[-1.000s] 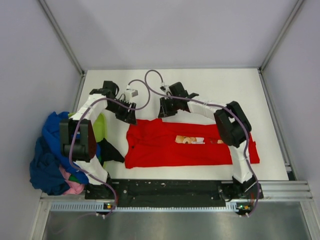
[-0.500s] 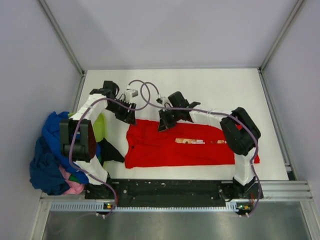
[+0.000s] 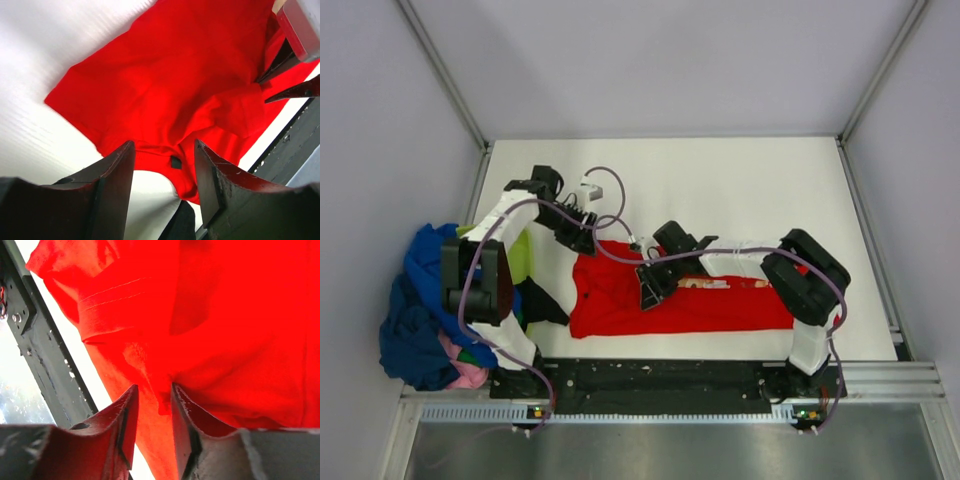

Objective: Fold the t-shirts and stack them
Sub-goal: Fold the other side of the tshirt into a rectangle

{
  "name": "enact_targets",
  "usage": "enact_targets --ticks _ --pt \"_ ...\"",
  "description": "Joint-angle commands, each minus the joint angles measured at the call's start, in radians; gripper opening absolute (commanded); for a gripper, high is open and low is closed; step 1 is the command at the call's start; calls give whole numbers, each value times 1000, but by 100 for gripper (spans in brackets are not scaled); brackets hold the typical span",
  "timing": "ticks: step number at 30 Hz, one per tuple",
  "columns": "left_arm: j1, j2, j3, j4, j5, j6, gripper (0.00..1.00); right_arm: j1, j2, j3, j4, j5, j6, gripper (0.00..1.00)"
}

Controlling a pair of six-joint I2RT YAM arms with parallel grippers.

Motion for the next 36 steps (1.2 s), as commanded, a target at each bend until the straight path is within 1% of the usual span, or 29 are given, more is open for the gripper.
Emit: enact_targets --ticks 1,3,6,9,11,14,15,16,17,20,24,25,28,29,32,36 --pt "-62 -80 -37 -23 51 74 56 40 -77 -44 7 -36 -60 34" --pt "-93 -104 -55 -17 65 89 57 40 -116 -78 10 -30 -63 37" --pt "-139 -137 -86 30 78 92 61 37 -209 -133 14 -24 -68 39" --pt "-217 -137 -101 97 38 67 63 8 -327 -199 88 -45 -13 39" --pt "-274 -122 -104 153 -33 37 63 -52 -402 -271 196 -85 63 34" --pt "-329 -71 -87 191 -45 20 62 -193 -459 -386 437 -140 235 24" --pt "-342 -50 -75 193 -41 14 62 -236 -470 -420 488 -127 284 21" --pt "-357 -28 -60 191 -39 14 62 -274 -475 -437 513 -88 327 16" --pt "-372 -2 -44 191 -44 14 62 -291 -476 -445 501 -32 341 10" --pt "-430 46 -31 188 -57 23 62 -327 -466 -420 391 145 349 1" --pt "-487 93 -50 191 -105 52 59 -353 -456 -399 266 323 357 0" --pt "-490 102 -52 182 -106 59 56 -362 -453 -394 233 361 357 0" --pt "-490 98 -57 129 -82 92 43 -396 -444 -388 141 461 360 0" --pt "-489 87 -64 100 -70 117 40 -405 -435 -384 110 491 360 0" --pt "-489 32 -102 9 -39 196 39 -433 -394 -371 38 544 349 0" --pt "-489 -40 -168 -95 -37 275 39 -440 -372 -364 -2 590 338 0"
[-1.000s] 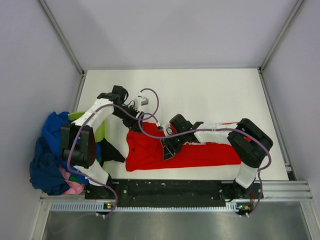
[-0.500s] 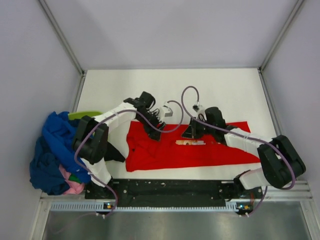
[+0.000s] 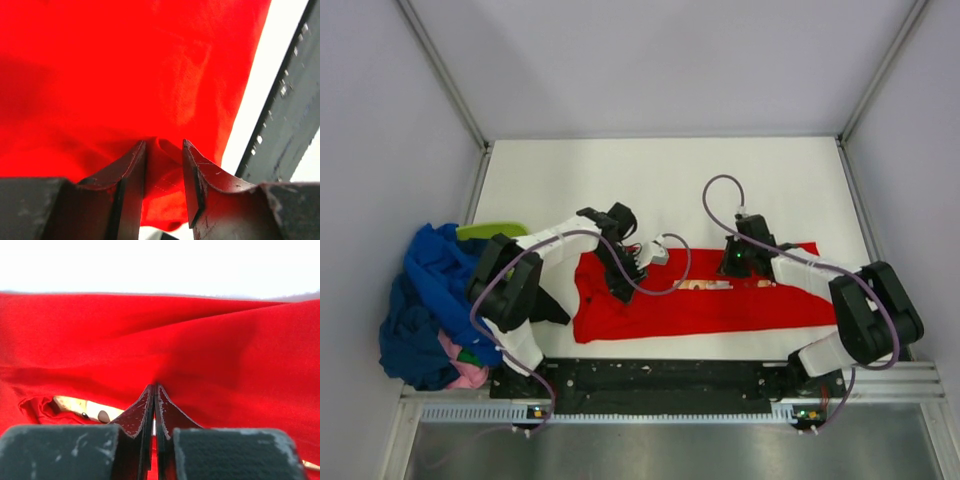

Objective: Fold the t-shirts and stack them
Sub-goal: Fold the other side of the tshirt into a rectangle, then rotate the tshirt 90 degrees

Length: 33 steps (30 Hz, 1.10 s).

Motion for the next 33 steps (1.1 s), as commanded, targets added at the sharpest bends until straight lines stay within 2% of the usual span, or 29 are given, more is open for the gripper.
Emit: enact_targets --ticks 1,8,13,17,20,27,33 --pt "2 -123 -74 -176 38 131 40 -13 25 42 -97 123 -19 0" --pt "2 -194 -171 -334 17 236 44 -16 19 103 -171 195 -79 0" --pt "9 -237 -107 -356 32 233 46 -15 -38 184 -226 167 -146 0" --pt "64 -223 5 -223 21 52 45 -22 -107 229 -286 304 -174 0" --pt "95 -156 42 -109 -54 -89 46 -76 -136 243 -338 394 -166 3" --pt "95 -33 -13 -9 -157 -129 46 -268 -123 205 -349 375 -117 5" --pt "101 54 -43 49 -325 -138 47 -381 -32 169 -355 338 -71 5"
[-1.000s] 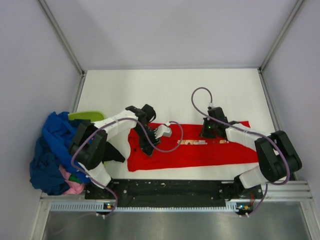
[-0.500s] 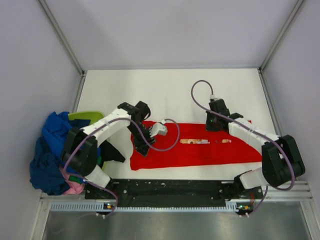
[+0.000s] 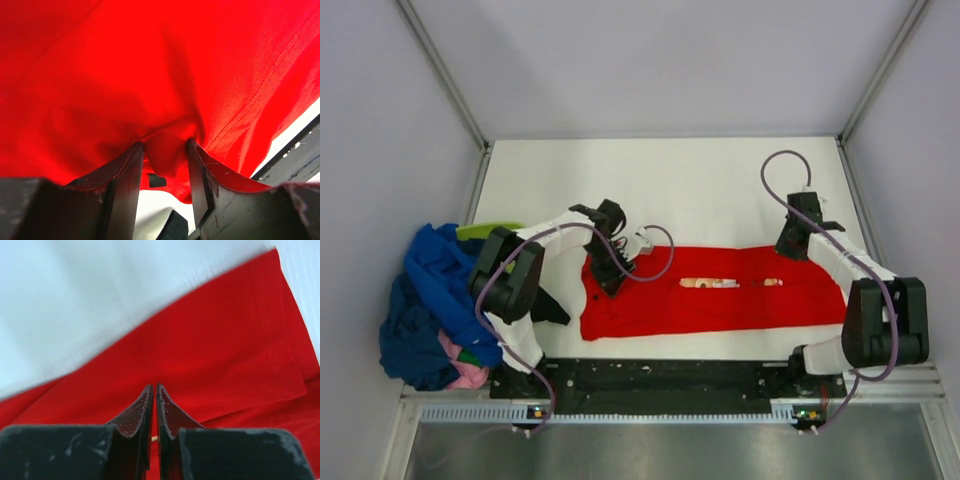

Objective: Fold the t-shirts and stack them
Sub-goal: Rotate the tshirt 90 degrees

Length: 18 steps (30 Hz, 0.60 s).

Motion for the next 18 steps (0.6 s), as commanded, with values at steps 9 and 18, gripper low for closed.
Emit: enact_targets --ticks 9,18 --pt "126 189 286 53 -405 -66 49 -57 34 -10 -25 -143 -3 6" --pt "226 556 958 -13 -700 -40 52 31 0 62 -100 -200 -77 18"
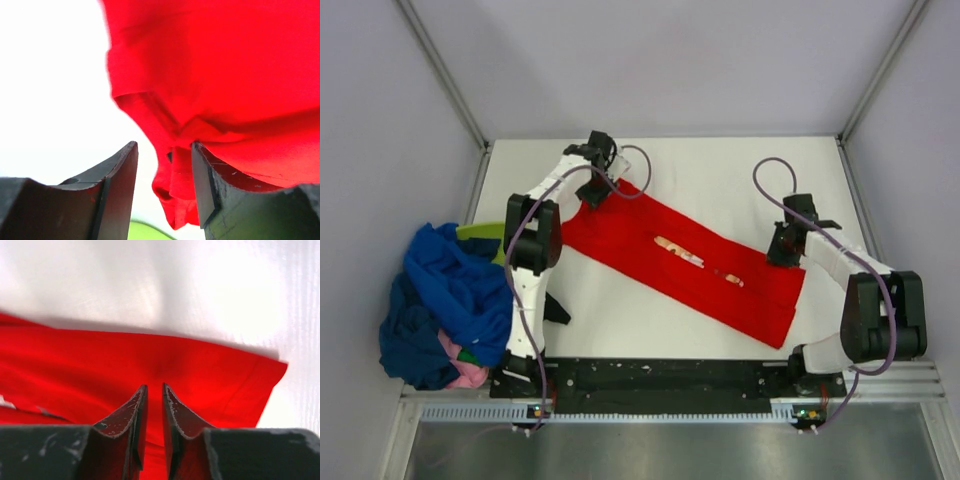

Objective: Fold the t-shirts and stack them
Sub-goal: Rotate the tshirt 90 degrees

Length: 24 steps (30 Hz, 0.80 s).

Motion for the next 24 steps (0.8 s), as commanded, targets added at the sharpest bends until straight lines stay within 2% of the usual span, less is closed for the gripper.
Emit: enact_targets --ticks 1,4,6,9,12,15,19,24 --pt "41 119 265 26 -224 7 54 58 -63 92 -55 7 -50 19" --pt "45 93 297 64 -209 -4 57 58 -76 105 -91 69 -53 20" --pt "44 22 256 54 -90 -23 58 58 -73 99 -95 92 -54 22" --pt "35 -134 101 61 79 -44 58 58 -38 92 -94 94 -57 24" --pt "15 -264 -94 78 184 -35 55 58 21 95 -95 77 -63 23" --pt "2 -306 -237 69 190 -35 48 60 70 100 -95 78 -65 20" --pt "1 -239 -271 46 94 -67 33 79 134 105 -95 72 -70 17" --pt "2 -150 -242 60 48 -63 32 127 206 97 -117 72 -74 10"
